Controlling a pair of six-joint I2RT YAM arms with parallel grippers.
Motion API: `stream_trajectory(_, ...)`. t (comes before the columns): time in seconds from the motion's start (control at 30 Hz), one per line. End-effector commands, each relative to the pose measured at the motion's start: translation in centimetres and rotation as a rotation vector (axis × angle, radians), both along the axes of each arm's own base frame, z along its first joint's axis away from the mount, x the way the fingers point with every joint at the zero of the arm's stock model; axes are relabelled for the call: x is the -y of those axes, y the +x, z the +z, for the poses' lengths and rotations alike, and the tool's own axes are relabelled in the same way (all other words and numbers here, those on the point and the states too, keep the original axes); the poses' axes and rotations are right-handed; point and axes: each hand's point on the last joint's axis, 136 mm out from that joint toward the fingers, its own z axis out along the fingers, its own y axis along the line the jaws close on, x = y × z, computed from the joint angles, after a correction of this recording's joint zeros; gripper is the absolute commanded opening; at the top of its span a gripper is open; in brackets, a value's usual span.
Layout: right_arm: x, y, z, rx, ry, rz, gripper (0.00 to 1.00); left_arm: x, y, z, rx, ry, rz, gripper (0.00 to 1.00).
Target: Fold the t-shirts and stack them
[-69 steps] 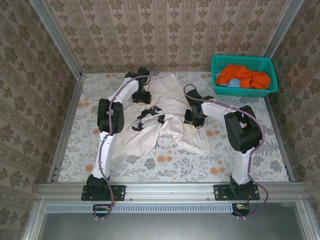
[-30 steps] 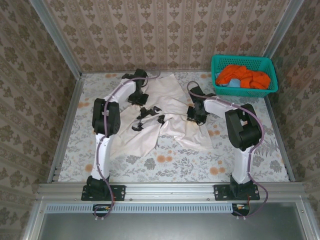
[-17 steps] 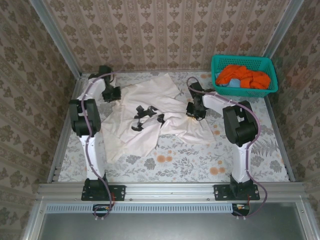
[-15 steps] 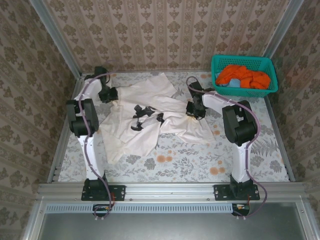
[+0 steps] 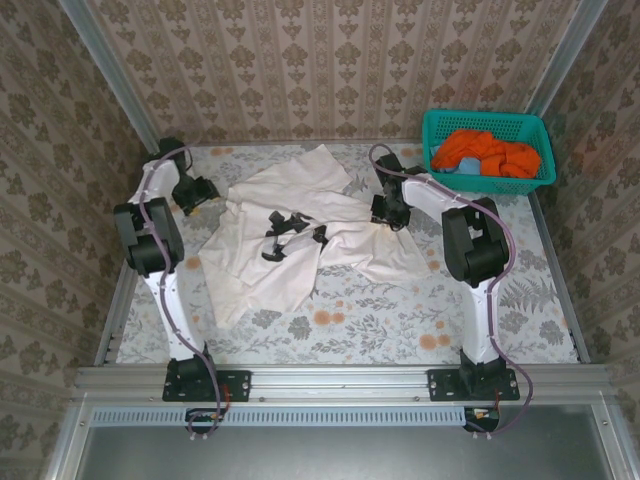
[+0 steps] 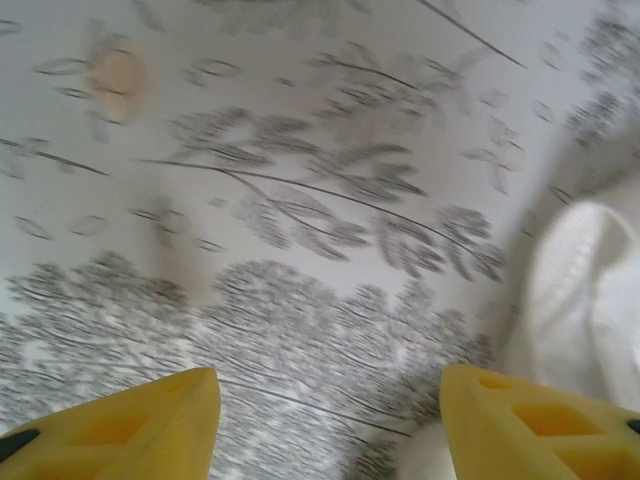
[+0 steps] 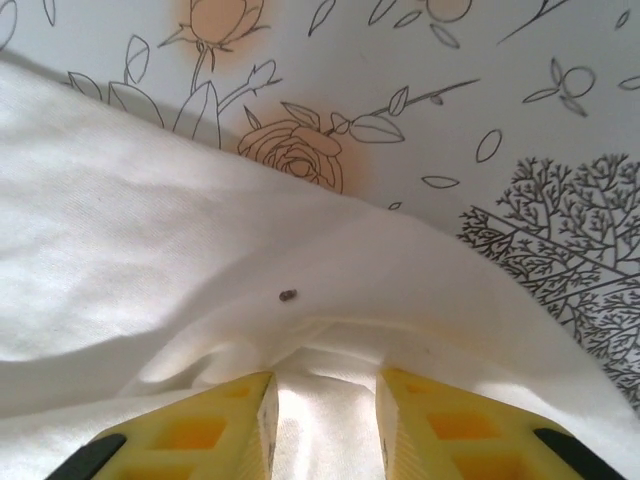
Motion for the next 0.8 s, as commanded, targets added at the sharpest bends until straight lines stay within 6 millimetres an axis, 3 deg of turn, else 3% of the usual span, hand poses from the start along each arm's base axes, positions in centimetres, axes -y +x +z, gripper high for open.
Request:
stream_trajectory(0.0, 0.8, -0.2, 2.6, 0.031, -0.023, 0.005, 0.35, 5.4, 0.2, 5.3, 0.090, 0.028, -0.147, 0.57)
stream_trajectory(0.2, 1.8, -3.1, 2.0, 0.000, -0.043, 0.004, 0.36, 14.7, -0.8, 3.5, 0.043, 0.028, -0.382, 0.47)
stream_trajectory(0.37, 2.6, -5.8, -0.5, -0.060, -0.052, -0.002, 0.36, 18.5, -0.6, -0.3, -0.020, 0.052, -0.454, 0.44)
stream_trajectory(0.53, 2.9, -5.0, -2.7, -0.110, -0.093, -0.005, 0.36, 17.3, 0.7, -4.2, -0.090, 0.129, -0.391, 0.42)
stream_trajectory(0.77, 2.0, 0.2, -3.0, -0.079, -0.134, -0.030, 0.41, 12.2, 2.2, -6.3, -0.124, 0.172, -0.213, 0.42)
